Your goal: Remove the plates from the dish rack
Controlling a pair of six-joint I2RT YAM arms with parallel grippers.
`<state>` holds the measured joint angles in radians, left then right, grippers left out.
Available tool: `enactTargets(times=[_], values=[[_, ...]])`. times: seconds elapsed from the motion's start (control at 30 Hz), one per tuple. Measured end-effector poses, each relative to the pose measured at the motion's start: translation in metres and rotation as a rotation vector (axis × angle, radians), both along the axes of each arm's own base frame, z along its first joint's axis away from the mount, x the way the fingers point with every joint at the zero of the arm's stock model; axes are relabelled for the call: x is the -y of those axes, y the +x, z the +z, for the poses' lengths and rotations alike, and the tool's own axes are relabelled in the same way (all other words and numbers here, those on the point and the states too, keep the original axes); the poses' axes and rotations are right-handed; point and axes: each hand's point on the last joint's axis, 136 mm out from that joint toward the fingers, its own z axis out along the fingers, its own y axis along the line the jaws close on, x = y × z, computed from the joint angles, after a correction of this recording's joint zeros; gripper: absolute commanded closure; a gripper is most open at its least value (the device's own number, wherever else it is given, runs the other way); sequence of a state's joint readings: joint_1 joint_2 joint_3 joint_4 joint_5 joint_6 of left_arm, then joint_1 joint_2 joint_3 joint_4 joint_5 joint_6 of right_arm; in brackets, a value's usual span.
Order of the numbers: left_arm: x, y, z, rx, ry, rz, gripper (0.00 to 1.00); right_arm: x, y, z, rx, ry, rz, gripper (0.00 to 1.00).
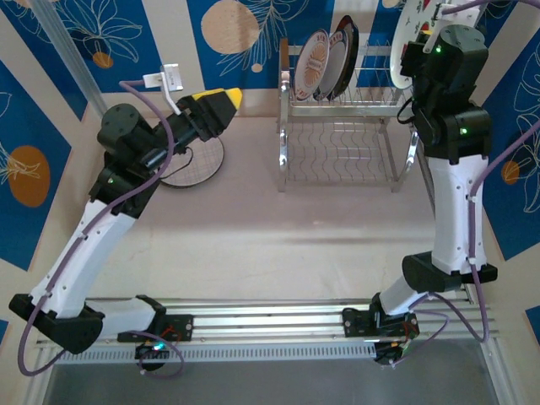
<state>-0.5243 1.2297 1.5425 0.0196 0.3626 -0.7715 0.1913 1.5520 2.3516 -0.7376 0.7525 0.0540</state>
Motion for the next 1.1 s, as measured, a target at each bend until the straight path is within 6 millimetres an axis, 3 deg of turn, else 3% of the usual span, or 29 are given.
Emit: enactTargets(times=[0.23,0.37,0.67,1.1], values=[[0.026,0.010,-0.023,-0.096,-0.001,-0.075,0.05,0.004,-0.033,-0.012,-0.032,0.075,0.016,1.00],[0.045,0.018,-0.048,-0.173,-0.008,-0.118,0.05,0.002,-0.053,-0.016,-0.044,0.132,0.045,1.00],[0.083,0.026,-0.106,-0.348,-0.009,-0.203,0.06,-0.011,-0.098,-0.056,-0.132,0.286,0.148,1.00],[0.127,0.019,-0.172,-0.557,-0.058,-0.307,0.12,-0.061,-0.109,-0.130,-0.335,0.637,0.336,1.00]])
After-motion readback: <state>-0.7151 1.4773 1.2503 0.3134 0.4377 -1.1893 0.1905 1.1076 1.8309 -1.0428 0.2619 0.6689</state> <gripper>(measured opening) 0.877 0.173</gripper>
